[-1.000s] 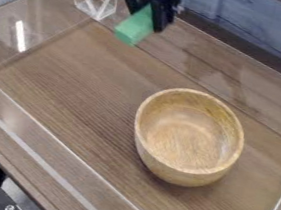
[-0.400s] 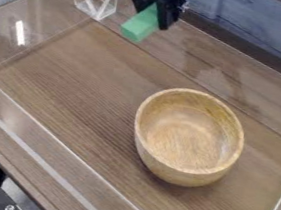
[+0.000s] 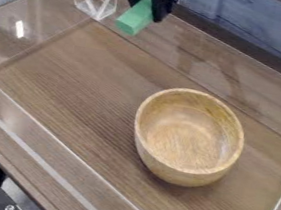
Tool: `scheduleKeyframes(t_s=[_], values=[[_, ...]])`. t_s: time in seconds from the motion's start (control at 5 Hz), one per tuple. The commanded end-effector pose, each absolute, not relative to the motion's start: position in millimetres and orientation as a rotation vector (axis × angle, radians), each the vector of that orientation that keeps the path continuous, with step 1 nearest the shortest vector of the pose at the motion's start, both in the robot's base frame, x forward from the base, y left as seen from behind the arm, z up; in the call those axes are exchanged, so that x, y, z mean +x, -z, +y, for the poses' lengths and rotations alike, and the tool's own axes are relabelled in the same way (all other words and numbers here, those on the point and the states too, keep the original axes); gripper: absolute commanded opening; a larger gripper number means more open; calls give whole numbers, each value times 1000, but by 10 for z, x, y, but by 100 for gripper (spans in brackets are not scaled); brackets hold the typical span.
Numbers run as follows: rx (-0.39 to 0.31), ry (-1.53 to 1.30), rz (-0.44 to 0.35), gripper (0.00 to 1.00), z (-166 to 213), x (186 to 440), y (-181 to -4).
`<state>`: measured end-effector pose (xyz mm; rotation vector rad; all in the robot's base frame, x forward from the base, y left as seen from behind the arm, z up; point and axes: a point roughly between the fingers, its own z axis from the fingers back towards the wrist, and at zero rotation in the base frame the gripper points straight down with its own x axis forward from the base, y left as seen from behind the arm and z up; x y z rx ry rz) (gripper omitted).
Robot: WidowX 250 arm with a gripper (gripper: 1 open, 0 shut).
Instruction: Move green stick from inside the wooden bowl to the table next to it
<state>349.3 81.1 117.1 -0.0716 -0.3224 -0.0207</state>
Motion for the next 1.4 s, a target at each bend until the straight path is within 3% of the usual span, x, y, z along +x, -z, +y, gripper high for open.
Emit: scheduleKeyframes(t_s=[0.0,0.2,0.4,0.6,1.0,1.2], values=[[-43,7,-373,0,942,3574,-1185],[-34,-7,-372,0,1075,3597,-1040],[-28,-35,-379,0,1120,3516,-1114],[-32,-70,-397,0,1143,3449,-1297],[-53,-104,-410,0,810,3519,-1227],[-59,-36,-418,0,756,3572,-1294]])
